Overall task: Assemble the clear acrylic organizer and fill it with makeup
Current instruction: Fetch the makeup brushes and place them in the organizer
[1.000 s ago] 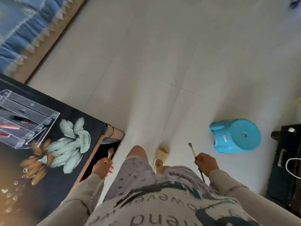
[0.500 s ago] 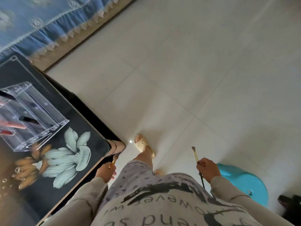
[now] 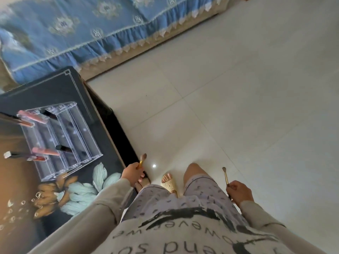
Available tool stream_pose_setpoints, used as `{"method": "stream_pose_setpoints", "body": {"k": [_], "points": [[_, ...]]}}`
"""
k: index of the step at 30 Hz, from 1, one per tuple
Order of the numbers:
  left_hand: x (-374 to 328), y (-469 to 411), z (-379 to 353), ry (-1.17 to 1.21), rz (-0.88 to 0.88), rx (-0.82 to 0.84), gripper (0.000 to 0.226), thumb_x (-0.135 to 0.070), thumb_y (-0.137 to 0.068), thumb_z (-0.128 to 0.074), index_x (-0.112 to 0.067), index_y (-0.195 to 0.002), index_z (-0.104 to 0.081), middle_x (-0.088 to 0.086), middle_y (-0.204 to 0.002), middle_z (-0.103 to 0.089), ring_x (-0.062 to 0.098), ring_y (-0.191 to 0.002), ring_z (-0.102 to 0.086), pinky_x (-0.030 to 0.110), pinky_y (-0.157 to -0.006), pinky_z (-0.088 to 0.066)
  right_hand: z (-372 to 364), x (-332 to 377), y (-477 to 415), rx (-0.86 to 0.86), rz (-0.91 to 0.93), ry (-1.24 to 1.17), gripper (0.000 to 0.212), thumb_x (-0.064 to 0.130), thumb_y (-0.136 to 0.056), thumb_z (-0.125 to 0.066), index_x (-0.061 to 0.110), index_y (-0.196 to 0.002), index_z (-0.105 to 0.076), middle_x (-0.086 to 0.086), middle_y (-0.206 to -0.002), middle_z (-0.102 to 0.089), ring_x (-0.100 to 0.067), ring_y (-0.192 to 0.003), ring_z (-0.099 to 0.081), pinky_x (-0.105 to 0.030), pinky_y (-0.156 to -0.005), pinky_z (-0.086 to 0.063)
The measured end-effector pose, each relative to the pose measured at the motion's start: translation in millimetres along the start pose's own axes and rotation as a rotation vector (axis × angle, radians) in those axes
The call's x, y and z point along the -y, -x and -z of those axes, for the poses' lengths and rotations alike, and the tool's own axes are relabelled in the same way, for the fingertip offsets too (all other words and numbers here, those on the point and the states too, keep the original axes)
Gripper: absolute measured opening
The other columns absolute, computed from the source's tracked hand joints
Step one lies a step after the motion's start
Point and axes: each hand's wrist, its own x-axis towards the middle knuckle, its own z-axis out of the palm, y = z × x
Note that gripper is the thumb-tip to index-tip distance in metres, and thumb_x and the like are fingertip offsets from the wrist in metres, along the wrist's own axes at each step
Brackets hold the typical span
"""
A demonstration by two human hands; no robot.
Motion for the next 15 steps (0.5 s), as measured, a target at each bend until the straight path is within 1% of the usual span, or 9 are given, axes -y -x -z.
{"method": "stream_pose_setpoints", "body": {"k": [2,4,6,8,11,13,14,15], "points": [[-3.6,-3.2,3.7,0.022,0.037,-0.010,0.031,-0.006,-0.091,-0.039,-0.017,-0.062,-0.047,0.000,-0.057,-0.055,0.016,-0.048,-0.049,0.023,-0.045,-0.036,7.2,22.2,-16.3,0.021,0.028,0.033,0.004,0.002,-0.081,-0.056,0.001,-0.081,-0.060,-0.018,-0.085,-0.065,-0.034,-0.080,-0.062,-0.044,-0.084,-0.053],[-3.5,-7.9,6.7,0.058,0.085,-0.003,0.030,-0.005,-0.090,-0.038,-0.016,-0.064,-0.047,0.002,-0.057,-0.053,0.019,-0.049,-0.049,0.023,-0.047,-0.035,14.6,44.6,-33.6,0.043,0.055,0.052,0.003,0.001,-0.081,-0.056,0.002,-0.078,-0.057,-0.017,-0.079,-0.062,-0.032,-0.072,-0.059,-0.043,-0.080,-0.055],[-3.0,-11.9,8.6,0.112,0.126,-0.010,0.025,-0.005,-0.091,-0.039,-0.010,-0.069,-0.049,0.007,-0.061,-0.051,0.023,-0.058,-0.049,0.027,-0.056,-0.036,23.7,69.3,-54.4,0.066,0.091,0.084,0.006,0.000,-0.081,-0.055,0.003,-0.076,-0.056,-0.016,-0.077,-0.061,-0.030,-0.066,-0.057,-0.041,-0.076,-0.054],[-3.2,-14.2,10.0,0.137,0.153,-0.052,0.018,-0.009,-0.093,-0.041,-0.008,-0.077,-0.050,0.012,-0.071,-0.054,0.026,-0.071,-0.052,0.032,-0.068,-0.040,34.3,98.0,-76.7,0.100,0.143,0.152,0.008,0.000,-0.082,-0.055,0.004,-0.075,-0.055,-0.015,-0.075,-0.060,-0.029,-0.064,-0.056,-0.039,-0.074,-0.054],[-7.1,-12.2,9.9,0.176,0.227,-0.120,0.018,-0.011,-0.093,-0.043,-0.009,-0.076,-0.050,0.014,-0.078,-0.057,0.025,-0.076,-0.054,0.033,-0.073,-0.044,50.6,146.4,-112.2,0.146,0.251,0.283,0.010,0.003,-0.082,-0.056,0.006,-0.073,-0.053,-0.015,-0.074,-0.060,-0.028,-0.066,-0.055,-0.039,-0.075,-0.052],[-12.2,-10.6,7.4,0.220,0.295,-0.171,0.019,-0.010,-0.093,-0.045,-0.008,-0.075,-0.050,0.013,-0.076,-0.057,0.024,-0.075,-0.053,0.034,-0.074,-0.046,59.5,181.0,-135.8,0.178,0.326,0.374,0.008,0.006,-0.083,-0.056,0.005,-0.075,-0.055,-0.016,-0.078,-0.061,-0.027,-0.071,-0.053,-0.037,-0.075,-0.050],[-15.1,-9.5,5.2,0.257,0.336,-0.196,0.019,-0.009,-0.093,-0.044,-0.007,-0.075,-0.049,0.011,-0.070,-0.056,0.024,-0.070,-0.053,0.034,-0.071,-0.048,62.8,198.7,-146.5,0.195,0.362,0.426,0.007,0.007,-0.084,-0.057,0.005,-0.077,-0.057,-0.016,-0.081,-0.062,-0.025,-0.074,-0.053,-0.033,-0.073,-0.047],[-17.5,-9.2,1.3,0.304,0.371,-0.217,0.020,-0.009,-0.094,-0.043,-0.006,-0.074,-0.049,0.008,-0.063,-0.054,0.023,-0.061,-0.053,0.030,-0.062,-0.047,65.3,216.5,-156.0,0.206,0.401,0.477,0.007,0.008,-0.084,-0.057,0.005,-0.079,-0.059,-0.015,-0.083,-0.062,-0.024,-0.075,-0.052,-0.029,-0.070,-0.042]]}}
